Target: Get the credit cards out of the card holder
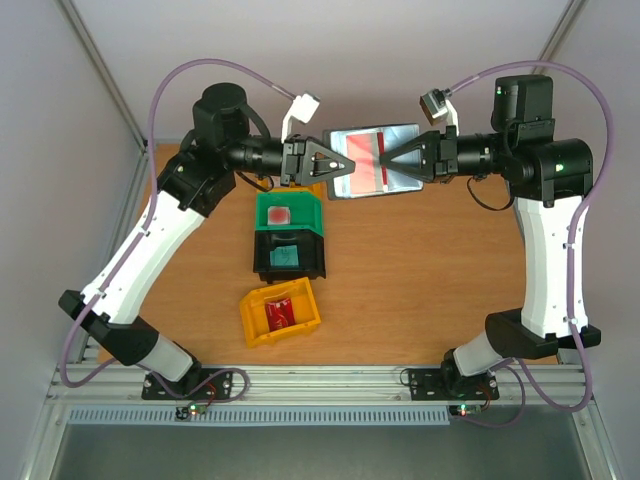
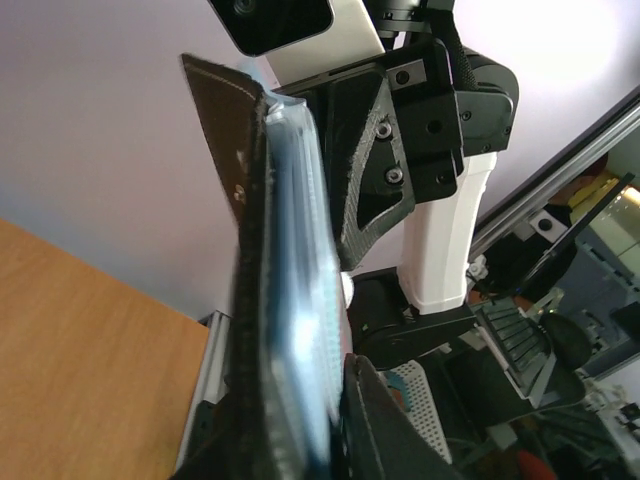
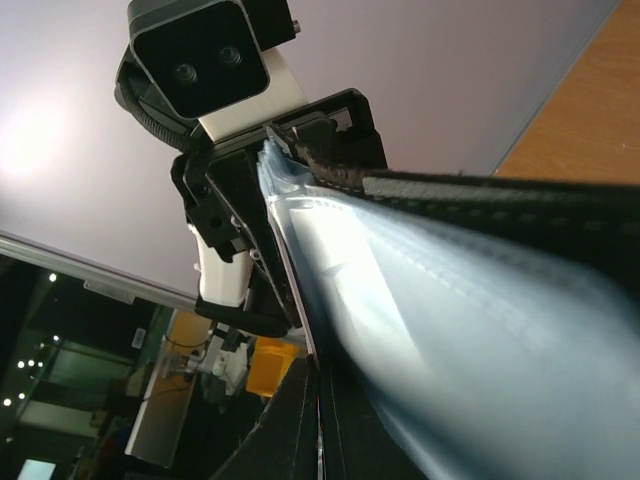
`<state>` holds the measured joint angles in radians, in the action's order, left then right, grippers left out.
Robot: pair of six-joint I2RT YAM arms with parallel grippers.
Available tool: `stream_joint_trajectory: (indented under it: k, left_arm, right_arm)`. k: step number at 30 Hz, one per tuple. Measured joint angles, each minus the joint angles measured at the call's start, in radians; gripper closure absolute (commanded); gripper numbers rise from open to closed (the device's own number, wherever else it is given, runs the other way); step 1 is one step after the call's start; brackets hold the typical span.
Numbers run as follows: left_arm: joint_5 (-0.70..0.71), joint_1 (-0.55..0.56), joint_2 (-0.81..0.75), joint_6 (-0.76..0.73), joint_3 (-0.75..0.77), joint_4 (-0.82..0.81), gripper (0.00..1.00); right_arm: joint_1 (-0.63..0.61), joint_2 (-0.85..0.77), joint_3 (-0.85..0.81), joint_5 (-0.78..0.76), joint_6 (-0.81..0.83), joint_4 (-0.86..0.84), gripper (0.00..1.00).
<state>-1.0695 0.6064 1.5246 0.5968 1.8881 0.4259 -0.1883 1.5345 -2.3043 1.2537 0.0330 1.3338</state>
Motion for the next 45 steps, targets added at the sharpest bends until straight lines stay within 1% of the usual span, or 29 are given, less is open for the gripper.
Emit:
stream_joint_trajectory:
  k: [2,4,11,14,15,17,21,23,25,30,34,37,42,45]
  left_arm:
    - [-0.003,0.0,0.0,0.002,0.004,0.003,0.94]
    - [-0.003,0.0,0.0,0.002,0.007,0.007,0.94]
    - [0.03,0.016,0.004,0.005,0.008,0.003,0.93]
    - [0.03,0.016,0.008,0.006,0.008,0.002,0.9]
    - [0.029,0.017,0.009,0.006,0.008,0.002,0.91]
    - [0.029,0.017,0.01,0.007,0.008,0.002,0.98]
    - [0.027,0.017,0.01,0.01,0.008,-0.008,1.0]
    - [0.027,0.017,0.01,0.013,0.008,-0.02,1.0]
    - [0.025,0.015,0.01,0.015,0.008,-0.033,1.0]
    - [-0.002,0.006,0.018,0.017,0.012,-0.033,1.0]
    - [-0.003,0.006,0.022,0.02,0.012,-0.033,1.0]
    - [-0.003,0.005,0.022,0.02,0.012,-0.032,1.0]
    - [-0.004,0.005,0.022,0.021,0.012,-0.034,1.0]
    - [-0.013,0.0,0.022,0.024,0.014,-0.034,1.0]
  right_arm:
    - [0.003,0.0,0.0,0.001,0.015,0.005,0.99]
    - [0.01,0.0,0.0,0.005,0.029,0.007,0.99]
    - [0.05,0.0,0.0,0.033,0.041,0.029,0.99]
    - [0.056,0.0,0.0,0.033,0.051,0.043,0.99]
    - [0.058,0.0,0.0,0.033,0.053,0.045,0.99]
    - [0.059,0.0,0.0,0.033,0.055,0.047,0.99]
    - [0.06,0.0,0.0,0.037,0.043,0.038,0.98]
    - [0.059,0.0,0.0,0.042,0.023,0.015,0.91]
    - [0.059,-0.003,0.008,0.045,-0.015,-0.023,0.86]
    - [0.054,-0.03,0.076,0.04,-0.093,-0.15,0.84]
    - [0.043,-0.049,0.128,0.036,-0.14,-0.221,0.76]
    - [0.039,-0.056,0.145,0.033,-0.154,-0.251,0.78]
    - [0.018,-0.058,0.151,0.024,-0.174,-0.283,0.85]
    - [-0.002,-0.058,0.154,0.005,-0.183,-0.3,0.92]
